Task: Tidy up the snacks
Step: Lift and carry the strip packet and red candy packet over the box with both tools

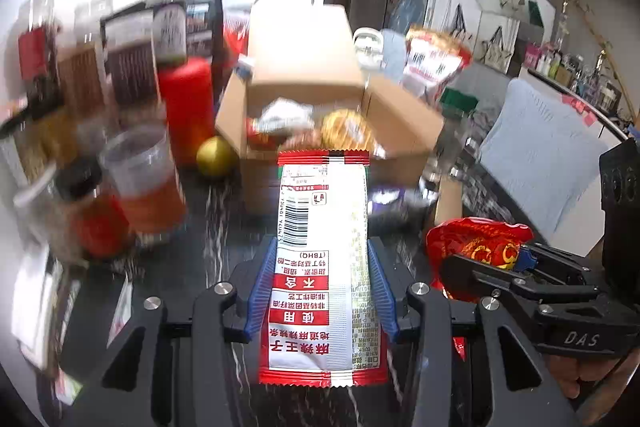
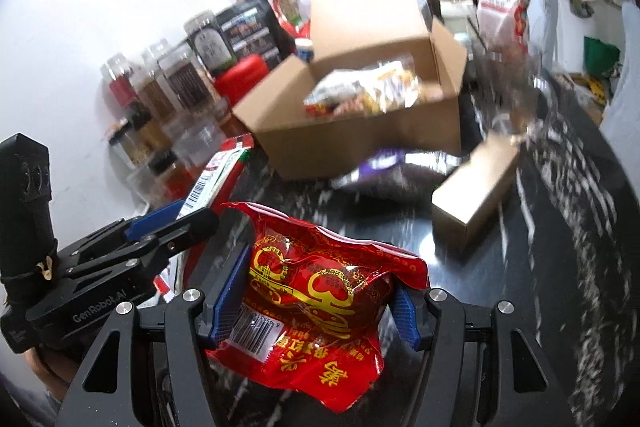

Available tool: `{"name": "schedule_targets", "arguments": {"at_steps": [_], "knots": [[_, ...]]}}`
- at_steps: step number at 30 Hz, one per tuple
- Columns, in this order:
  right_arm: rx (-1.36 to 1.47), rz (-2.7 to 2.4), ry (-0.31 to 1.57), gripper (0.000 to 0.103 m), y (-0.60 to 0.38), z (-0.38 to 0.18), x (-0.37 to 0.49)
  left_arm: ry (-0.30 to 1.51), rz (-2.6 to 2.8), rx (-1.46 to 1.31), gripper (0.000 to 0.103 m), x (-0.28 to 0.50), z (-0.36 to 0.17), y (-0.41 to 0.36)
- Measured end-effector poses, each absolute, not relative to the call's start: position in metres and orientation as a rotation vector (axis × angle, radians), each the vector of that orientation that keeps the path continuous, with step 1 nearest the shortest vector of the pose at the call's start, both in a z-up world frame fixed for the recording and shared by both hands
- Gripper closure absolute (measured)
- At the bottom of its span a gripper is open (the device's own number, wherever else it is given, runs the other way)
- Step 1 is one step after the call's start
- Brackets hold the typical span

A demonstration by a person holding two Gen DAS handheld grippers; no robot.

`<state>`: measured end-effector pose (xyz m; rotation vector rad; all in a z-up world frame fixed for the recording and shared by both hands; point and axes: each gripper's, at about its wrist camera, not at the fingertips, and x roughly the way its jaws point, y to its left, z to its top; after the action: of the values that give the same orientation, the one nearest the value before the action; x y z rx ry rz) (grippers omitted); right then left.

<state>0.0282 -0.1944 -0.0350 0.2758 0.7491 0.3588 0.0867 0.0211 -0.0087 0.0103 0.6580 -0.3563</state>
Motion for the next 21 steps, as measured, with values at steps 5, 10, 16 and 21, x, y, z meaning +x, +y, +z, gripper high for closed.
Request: {"name": "schedule_targets", "arguments": {"at_steps": [5, 10, 16, 21], "knots": [[0.258, 0.353, 0.696, 0.04, -0.197, -0.011, 0.041, 0.594, -0.359, -0.003, 0.059, 0.098, 0.014, 0.017], [0.242, 0.375, 0.647, 0.04, -0.202, 0.012, 0.062, 0.536, -0.358, -0.013, 0.058, 0.116, 0.036, 0.014], [0.192, 0.379, 0.56, 0.04, -0.205, 0.046, 0.095, 0.47, -0.354, -0.029, 0.058, 0.145, 0.057, 0.009], [0.181, 0.372, 0.524, 0.04, -0.208, 0.06, 0.124, 0.437, -0.348, -0.038, 0.058, 0.174, 0.067, 0.005]]}}
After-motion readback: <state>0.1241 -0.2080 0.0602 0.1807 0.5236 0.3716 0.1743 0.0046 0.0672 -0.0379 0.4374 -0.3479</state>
